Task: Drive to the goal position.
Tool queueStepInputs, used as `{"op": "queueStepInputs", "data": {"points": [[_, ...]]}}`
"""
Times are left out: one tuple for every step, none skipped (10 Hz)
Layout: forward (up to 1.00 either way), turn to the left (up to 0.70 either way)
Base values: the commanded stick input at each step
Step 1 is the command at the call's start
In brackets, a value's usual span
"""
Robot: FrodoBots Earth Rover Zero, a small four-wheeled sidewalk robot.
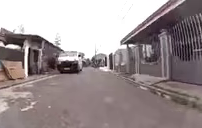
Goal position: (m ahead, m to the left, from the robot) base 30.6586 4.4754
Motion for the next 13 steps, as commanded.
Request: {"op": "queueStepInputs", "data": {"points": [[1.0, 0.0], [1.0, 0.0], [1.0, 0.0], [1.0, 0.0], [1.0, 0.0], [1.0, 0.0], [1.0, 0.0], [1.0, 0.0], [1.0, 0.0], [1.0, 0.0], [1.0, 0.0], [1.0, 0.0], [1.0, 0.0]]}}
